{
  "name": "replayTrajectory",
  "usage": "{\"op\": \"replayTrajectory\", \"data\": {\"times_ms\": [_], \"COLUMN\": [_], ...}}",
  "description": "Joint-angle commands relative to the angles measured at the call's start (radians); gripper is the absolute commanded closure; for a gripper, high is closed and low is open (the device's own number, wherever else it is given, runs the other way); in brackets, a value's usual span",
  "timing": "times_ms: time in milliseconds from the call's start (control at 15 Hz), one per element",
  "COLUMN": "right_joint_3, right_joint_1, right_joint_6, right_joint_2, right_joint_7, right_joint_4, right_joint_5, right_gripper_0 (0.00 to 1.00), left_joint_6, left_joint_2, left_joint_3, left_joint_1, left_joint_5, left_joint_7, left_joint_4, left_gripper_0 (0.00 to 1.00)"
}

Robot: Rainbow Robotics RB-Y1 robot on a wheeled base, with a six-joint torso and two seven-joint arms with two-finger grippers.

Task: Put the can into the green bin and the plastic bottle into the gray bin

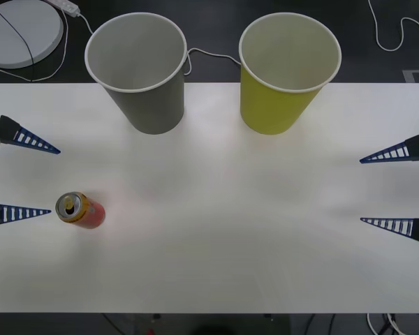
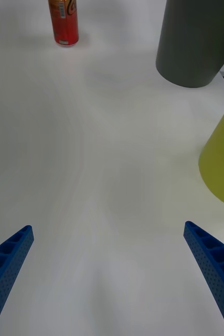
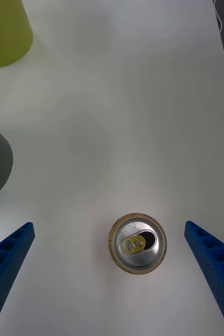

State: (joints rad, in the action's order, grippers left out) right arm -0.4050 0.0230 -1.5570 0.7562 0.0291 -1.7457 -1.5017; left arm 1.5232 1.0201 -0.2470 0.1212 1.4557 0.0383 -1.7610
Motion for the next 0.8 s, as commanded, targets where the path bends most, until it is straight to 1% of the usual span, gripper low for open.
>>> {"op": "replayTrajectory", "data": {"times_ms": [67, 267, 333, 467, 533, 667, 800], "right_joint_3": [0.000, 0.000, 0.000, 0.000, 0.000, 0.000, 0.000], "right_joint_1": [0.000, 0.000, 0.000, 0.000, 0.000, 0.000, 0.000], "right_joint_6": [0.000, 0.000, 0.000, 0.000, 0.000, 0.000, 0.000], "right_joint_2": [0.000, 0.000, 0.000, 0.000, 0.000, 0.000, 0.000], "right_joint_7": [0.000, 0.000, 0.000, 0.000, 0.000, 0.000, 0.000], "right_joint_4": [0.000, 0.000, 0.000, 0.000, 0.000, 0.000, 0.000], "right_joint_5": [0.000, 0.000, 0.000, 0.000, 0.000, 0.000, 0.000], "right_gripper_0": [0.00, 0.00, 0.00, 0.00, 0.00, 0.00, 0.00], "left_joint_6": [0.000, 0.000, 0.011, 0.014, 0.014, 0.014, 0.012], "left_joint_2": [0.000, 0.000, -0.003, 0.023, 0.031, 0.034, 0.034], "left_joint_3": [0.000, 0.000, 0.035, 0.064, 0.063, 0.064, 0.063], "left_joint_1": [0.000, 0.000, -0.005, 0.017, 0.017, 0.017, 0.017], "left_joint_5": [0.000, 0.000, 0.014, 0.023, 0.020, -0.002, -0.052], "left_joint_7": [0.000, 0.000, 0.000, 0.000, 0.000, 0.000, -0.015], "left_joint_4": [0.000, 0.000, 0.003, 0.006, 0.006, 0.025, 0.091], "left_gripper_0": [0.00, 0.00, 0.00, 0.00, 0.00, 0.00, 0.00]}}
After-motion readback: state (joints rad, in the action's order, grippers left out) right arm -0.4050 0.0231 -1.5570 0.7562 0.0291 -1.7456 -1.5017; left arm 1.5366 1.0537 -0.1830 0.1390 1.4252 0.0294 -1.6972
